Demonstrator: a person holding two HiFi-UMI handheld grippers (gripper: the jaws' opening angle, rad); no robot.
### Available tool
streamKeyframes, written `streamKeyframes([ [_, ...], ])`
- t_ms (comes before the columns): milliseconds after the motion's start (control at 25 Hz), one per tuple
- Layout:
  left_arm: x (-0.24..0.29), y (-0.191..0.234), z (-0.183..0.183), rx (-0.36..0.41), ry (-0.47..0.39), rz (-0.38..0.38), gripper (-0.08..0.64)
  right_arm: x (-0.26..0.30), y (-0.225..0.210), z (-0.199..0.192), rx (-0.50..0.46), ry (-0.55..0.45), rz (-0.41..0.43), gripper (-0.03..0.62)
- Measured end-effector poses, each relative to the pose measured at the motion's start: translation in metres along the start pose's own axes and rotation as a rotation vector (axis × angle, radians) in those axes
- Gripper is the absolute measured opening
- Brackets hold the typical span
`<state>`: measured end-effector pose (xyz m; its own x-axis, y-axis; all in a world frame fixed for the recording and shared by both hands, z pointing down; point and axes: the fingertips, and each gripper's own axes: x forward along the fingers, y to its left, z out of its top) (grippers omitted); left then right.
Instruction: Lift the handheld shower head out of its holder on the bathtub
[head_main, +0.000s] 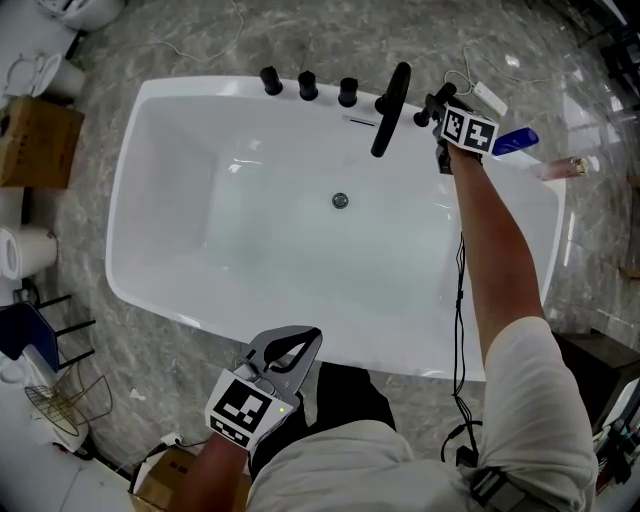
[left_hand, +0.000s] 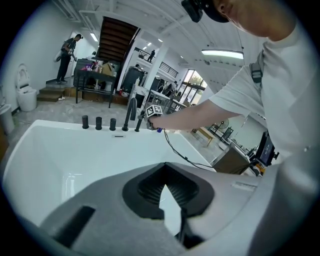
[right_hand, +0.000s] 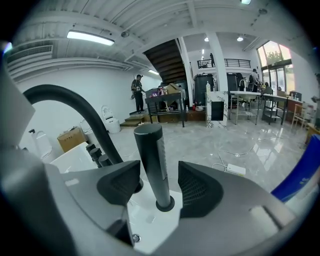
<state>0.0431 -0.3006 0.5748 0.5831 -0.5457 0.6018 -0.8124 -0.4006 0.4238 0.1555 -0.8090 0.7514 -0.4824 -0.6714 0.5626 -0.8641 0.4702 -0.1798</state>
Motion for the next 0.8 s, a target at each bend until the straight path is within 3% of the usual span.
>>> streamKeyframes([
  [160,0.000,0.003,-0.004,-0.016,0.006,-0.006,0.006,0.008,0.004,0.003,0.001,-0.010,0.004,0.225],
  [280,0.002,0.002,-0.009,-0.027,0.013,-0.014,0.006,0.012,0.004,0.005,-0.010,-0.023,-0.005,0.159],
  [800,-0.005,0.009,-0.011,-0.022,-0.008,-0.016,0.006,0.002,0.007,0.002,-0.073,-0.033,-0.060,0.146],
])
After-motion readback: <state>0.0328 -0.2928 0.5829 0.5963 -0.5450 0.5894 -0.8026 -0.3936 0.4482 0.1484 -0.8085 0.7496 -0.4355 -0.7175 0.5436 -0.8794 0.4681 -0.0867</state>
